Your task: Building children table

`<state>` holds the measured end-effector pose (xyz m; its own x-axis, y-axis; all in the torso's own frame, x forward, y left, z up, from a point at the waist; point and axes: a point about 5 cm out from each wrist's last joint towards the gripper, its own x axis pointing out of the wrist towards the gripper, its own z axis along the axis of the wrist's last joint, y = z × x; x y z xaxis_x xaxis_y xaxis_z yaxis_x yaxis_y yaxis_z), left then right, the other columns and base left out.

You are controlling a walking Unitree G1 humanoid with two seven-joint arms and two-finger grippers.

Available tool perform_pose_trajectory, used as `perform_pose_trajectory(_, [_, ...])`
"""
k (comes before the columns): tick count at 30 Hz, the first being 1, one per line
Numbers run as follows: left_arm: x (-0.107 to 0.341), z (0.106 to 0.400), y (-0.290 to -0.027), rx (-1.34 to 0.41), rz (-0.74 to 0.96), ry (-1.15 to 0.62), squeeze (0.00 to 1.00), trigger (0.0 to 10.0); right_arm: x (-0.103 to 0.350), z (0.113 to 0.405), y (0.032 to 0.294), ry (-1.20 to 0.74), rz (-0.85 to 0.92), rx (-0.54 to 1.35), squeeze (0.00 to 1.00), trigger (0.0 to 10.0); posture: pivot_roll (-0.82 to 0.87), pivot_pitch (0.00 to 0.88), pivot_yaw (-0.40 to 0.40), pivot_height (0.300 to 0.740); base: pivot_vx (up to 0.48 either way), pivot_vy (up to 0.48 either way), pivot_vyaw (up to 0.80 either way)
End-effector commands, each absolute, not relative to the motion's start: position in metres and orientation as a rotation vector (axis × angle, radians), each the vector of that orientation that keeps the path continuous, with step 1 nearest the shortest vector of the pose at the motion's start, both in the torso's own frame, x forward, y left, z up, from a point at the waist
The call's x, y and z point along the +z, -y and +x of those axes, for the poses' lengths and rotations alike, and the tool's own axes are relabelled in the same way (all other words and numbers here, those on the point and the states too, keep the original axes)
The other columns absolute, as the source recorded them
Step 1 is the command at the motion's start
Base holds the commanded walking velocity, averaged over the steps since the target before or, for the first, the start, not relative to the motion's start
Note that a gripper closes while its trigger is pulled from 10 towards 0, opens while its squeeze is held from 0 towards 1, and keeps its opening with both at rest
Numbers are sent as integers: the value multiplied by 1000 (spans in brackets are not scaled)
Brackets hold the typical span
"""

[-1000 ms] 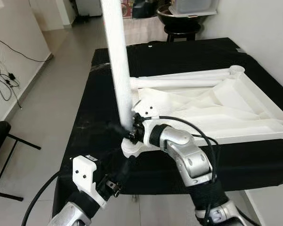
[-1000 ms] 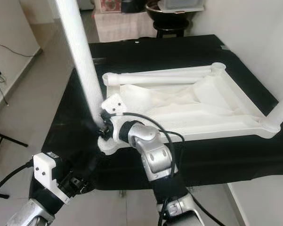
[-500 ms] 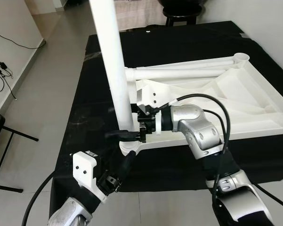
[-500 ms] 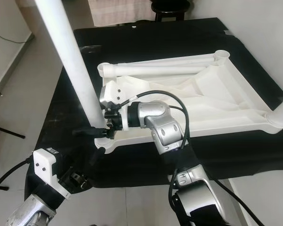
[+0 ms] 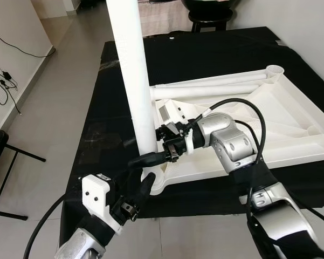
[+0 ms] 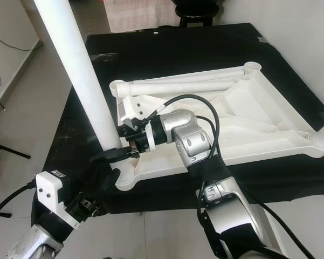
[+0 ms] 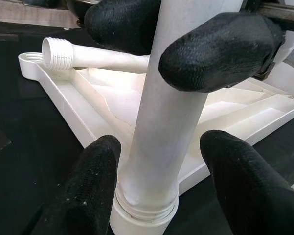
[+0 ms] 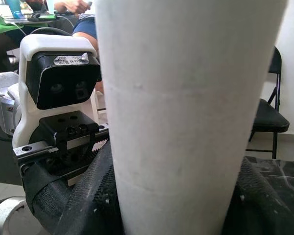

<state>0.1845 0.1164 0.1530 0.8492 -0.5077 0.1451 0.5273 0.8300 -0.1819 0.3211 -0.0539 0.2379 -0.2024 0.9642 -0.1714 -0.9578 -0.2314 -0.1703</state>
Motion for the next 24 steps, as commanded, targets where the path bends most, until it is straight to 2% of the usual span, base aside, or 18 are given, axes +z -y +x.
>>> perform_pose_trajectory(1, [151,183,-116,-547,-225,75,0,10000,233,318,48,39,-277,1791,0,0,72,181,21,740,0,0,0])
perform_pose_trajectory(4, [151,183,-116,-547,-225,75,0,10000,231,318,49,41,-268,1758,0,0,72,181,21,740,0,0,0])
perform_pose_trajectory(5, [151,183,-116,-546,-224,76,0,10000,223,320,46,17,-243,1629,0,0,63,184,18,740,0,0,0])
perform_pose_trajectory(6, [151,183,-116,-546,-224,76,0,10000,223,320,46,17,-243,1629,0,0,63,184,18,740,0,0,0])
perform_pose_trajectory(7, [151,184,-118,-544,-224,77,0,10000,204,329,38,-30,-181,1218,0,0,55,187,21,740,0,0,0])
perform_pose_trajectory(8, [151,184,-118,-544,-224,77,0,10000,204,329,38,-30,-181,1218,0,0,55,187,21,740,0,0,0])
perform_pose_trajectory(9, [152,184,-118,-542,-223,77,0,10000,192,333,39,-73,-152,913,0,0,55,185,23,740,0,0,0])
perform_pose_trajectory(10, [152,185,-119,-544,-222,77,0,10000,182,323,38,-86,-171,778,0,0,70,190,30,740,0,0,0])
perform_pose_trajectory(12, [152,185,-119,-544,-222,77,0,10000,182,323,38,-86,-171,778,0,0,70,190,30,740,0,0,0])
perform_pose_trajectory(13, [151,186,-120,-547,-219,75,0,10000,183,314,33,-64,-183,769,0,0,64,175,35,740,0,0,0])
perform_pose_trajectory(18, [151,188,-121,-548,-216,72,0,10000,190,318,29,-35,-189,804,0,0,61,170,33,740,0,0,0])
perform_pose_trajectory(19, [151,189,-121,-548,-216,72,0,10000,193,320,28,-33,-189,810,0,1686,62,169,32,740,0,0,0])
perform_pose_trajectory(20, [150,189,-121,-545,-214,73,0,10000,197,321,25,-13,-172,845,0,10000,62,165,32,740,0,0,0])
perform_pose_trajectory(24, [150,189,-122,-542,-213,74,0,10000,201,322,23,1,-159,868,0,10000,62,165,32,740,0,0,0])
